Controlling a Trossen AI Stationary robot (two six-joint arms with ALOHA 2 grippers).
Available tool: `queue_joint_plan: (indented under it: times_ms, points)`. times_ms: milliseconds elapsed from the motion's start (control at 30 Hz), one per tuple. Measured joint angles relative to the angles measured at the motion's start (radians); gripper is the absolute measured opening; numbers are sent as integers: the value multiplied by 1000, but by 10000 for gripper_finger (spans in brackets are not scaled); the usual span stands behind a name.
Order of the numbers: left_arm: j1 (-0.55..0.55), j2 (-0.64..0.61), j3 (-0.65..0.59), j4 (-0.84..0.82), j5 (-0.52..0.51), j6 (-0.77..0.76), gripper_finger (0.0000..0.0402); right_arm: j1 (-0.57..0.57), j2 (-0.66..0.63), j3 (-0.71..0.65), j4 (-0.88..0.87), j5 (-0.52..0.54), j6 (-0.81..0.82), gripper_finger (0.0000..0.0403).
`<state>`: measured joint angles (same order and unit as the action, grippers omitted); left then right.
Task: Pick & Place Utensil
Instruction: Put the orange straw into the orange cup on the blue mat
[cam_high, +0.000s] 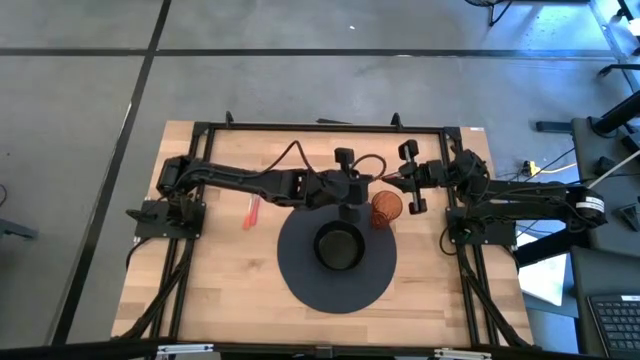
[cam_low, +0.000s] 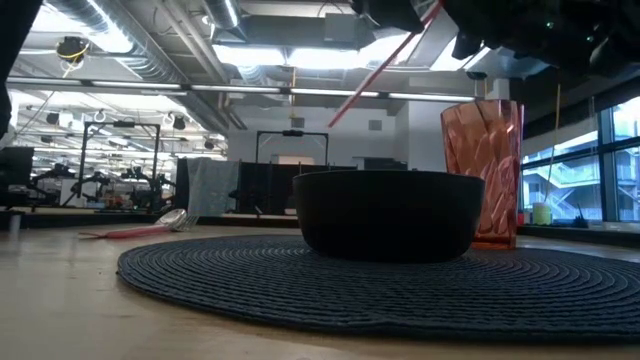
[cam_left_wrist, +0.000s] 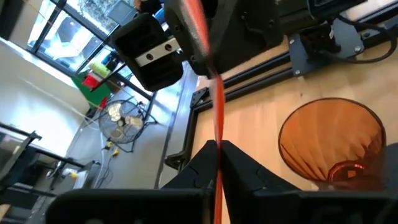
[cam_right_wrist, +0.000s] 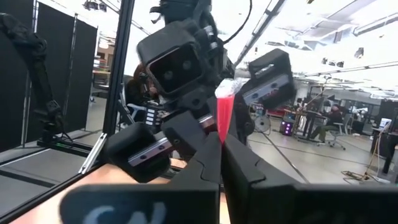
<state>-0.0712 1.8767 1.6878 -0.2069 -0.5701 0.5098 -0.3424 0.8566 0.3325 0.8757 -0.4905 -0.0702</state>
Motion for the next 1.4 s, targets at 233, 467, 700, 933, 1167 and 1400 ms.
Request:
queue_joint_plan:
  times_ms: [233,467,700,933,1167,1400]
  points:
    - [-52,0,0,-47,-138,9,61,0,-3,0,7,-3,-11,1]
    - [-141,-3,0,-258,-422,-44,98,0,-3,0,-5,16,-9,1]
    - [-193,-239,-196,-435,-422,-350,76,-1,-2,0,-36,8,-13,1]
    - [70,-695,-800,246,352,-449,6,-3,-2,8,-48,-11,-17,0]
    - [187,-864,-1246,800,434,-307,2,-4,-1,124,-225,-64,17,0]
    - [185,-1011,-1520,1114,316,-262,2,15,0,415,-682,-54,-52,0]
